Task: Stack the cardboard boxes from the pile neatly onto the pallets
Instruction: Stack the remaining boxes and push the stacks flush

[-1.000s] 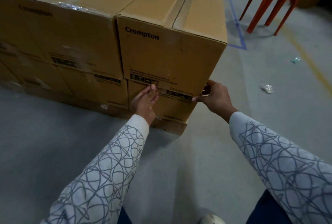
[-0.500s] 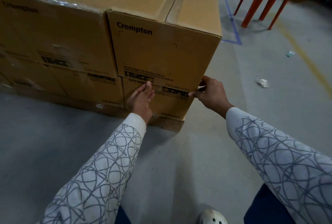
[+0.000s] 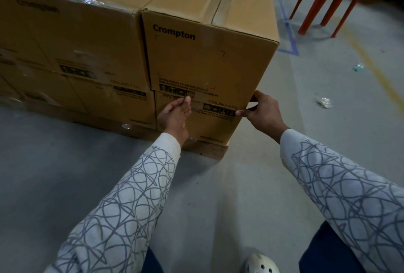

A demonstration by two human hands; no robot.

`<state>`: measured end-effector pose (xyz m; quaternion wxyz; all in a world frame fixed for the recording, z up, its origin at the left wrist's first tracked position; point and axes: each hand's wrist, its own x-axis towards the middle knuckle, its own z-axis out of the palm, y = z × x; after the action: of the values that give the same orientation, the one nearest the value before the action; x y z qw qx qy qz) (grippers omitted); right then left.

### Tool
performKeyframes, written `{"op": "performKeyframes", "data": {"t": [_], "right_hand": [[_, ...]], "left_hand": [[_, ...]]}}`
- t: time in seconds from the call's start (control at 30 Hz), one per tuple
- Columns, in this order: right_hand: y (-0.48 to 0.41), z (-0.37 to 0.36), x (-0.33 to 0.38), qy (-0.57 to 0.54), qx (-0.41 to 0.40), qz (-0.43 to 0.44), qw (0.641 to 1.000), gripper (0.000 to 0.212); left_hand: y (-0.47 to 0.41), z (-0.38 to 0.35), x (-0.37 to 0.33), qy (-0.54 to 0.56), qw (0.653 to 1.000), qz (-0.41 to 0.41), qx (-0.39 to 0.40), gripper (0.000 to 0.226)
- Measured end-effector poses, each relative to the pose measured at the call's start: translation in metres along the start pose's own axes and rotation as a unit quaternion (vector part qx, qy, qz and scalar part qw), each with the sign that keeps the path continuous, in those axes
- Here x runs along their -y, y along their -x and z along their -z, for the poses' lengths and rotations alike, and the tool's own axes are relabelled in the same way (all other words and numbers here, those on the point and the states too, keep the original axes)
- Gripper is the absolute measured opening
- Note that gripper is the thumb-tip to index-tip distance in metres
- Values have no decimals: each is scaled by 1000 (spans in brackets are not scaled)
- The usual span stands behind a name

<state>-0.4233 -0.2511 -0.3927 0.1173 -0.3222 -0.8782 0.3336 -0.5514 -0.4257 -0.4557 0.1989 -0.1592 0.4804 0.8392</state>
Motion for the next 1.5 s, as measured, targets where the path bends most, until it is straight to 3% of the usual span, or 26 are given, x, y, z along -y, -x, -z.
{"op": "performKeyframes", "data": {"t": [0.33,0.73,0.93,1.17,1.23,1.3,1.33,1.4,1.43,1.5], "right_hand": [[-1,-3,0,-10,-9,-15,1000,57],[-3,-7,-5,-4,-39,-15,999,38],[-8,-9,-12,23,-53,-10,998,44],[-13,-20,-22,2,-39,-44,998,50],[-5,-23,-23,-15,-2,-81,997,75],[7,-27,-19,-90,58,-169,980,97],[15,-31,-14,-123,104,-217,963,92],[28,-39,-5,-116,231,-256,932,55],[35,-43,1,-87,296,-247,919,43],[42,-59,9,-24,375,-192,907,40]], "left_hand": [[-9,4,1,-43,999,-16,20,23],[-19,4,4,-73,996,-31,29,28],[-22,4,4,-90,995,-33,29,25],[-19,10,-5,-166,986,24,18,45],[-18,13,-6,-176,983,42,35,48],[-16,14,-9,-184,981,40,41,47],[-15,15,-11,-180,982,35,36,43],[-17,17,-13,-171,985,18,7,35],[-19,19,-14,-166,986,11,-12,33],[-22,25,-19,-143,987,-24,-72,29]]}}
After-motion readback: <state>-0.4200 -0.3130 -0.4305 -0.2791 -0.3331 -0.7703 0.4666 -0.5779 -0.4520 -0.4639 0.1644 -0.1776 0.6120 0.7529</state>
